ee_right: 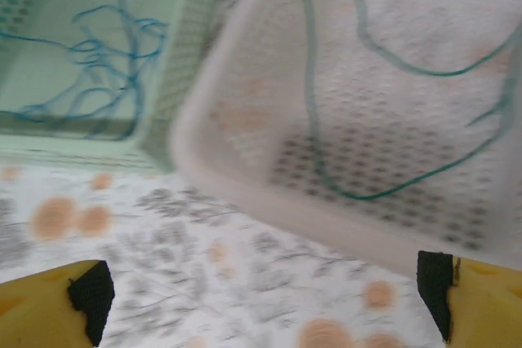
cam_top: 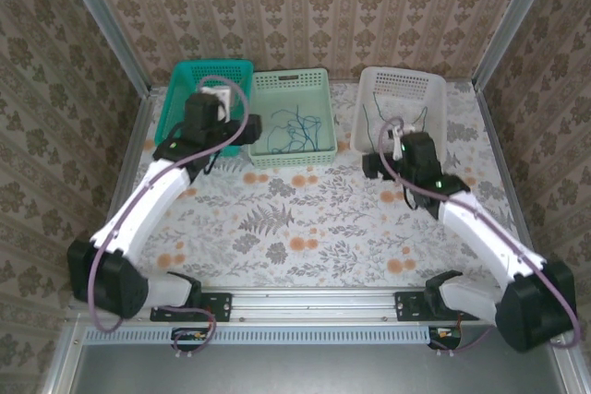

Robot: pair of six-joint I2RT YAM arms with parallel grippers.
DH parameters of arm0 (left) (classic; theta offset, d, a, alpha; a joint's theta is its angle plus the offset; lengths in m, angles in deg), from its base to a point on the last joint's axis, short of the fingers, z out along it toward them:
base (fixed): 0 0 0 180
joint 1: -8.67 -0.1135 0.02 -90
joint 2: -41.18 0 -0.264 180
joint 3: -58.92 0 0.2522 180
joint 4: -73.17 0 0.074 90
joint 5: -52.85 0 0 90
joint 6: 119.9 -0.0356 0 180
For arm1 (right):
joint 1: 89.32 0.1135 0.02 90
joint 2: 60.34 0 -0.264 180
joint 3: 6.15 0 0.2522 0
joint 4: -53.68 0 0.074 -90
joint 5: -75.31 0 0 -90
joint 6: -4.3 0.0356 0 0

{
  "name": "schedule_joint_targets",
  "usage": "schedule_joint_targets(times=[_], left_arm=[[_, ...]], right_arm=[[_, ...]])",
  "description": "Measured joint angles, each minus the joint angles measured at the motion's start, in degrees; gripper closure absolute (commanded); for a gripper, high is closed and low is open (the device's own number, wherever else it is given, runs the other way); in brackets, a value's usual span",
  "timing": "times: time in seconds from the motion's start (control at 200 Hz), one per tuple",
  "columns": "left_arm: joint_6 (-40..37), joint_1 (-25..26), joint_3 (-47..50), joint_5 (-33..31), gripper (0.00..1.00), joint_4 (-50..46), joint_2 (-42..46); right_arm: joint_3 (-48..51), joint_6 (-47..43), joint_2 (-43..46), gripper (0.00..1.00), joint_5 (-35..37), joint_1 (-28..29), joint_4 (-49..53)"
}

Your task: Untangle the cables

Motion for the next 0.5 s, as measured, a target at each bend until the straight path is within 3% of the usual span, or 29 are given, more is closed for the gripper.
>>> schedule_joint_targets(times=[0.1, 0.25, 0.5], left_arm=[[-1.4, -3.58, 8.24, -3.52, 0.0, 0.0, 6.36], [-4.44, -7.89, 18.67, -8.59, 0.0, 1.05, 10.14], [-11.63, -12.87, 30.86, -13.75, 0.0, 14.56, 9.55]], right_arm=[[11.26, -4.13, 3.45, 0.0, 4.83, -2.19, -10.03], [21.64, -6.91, 0.5, 0.0, 9.55, -5.73, -25.44], [22.93, -7.8, -15.93, 0.0, 11.26, -10.25, -49.48]])
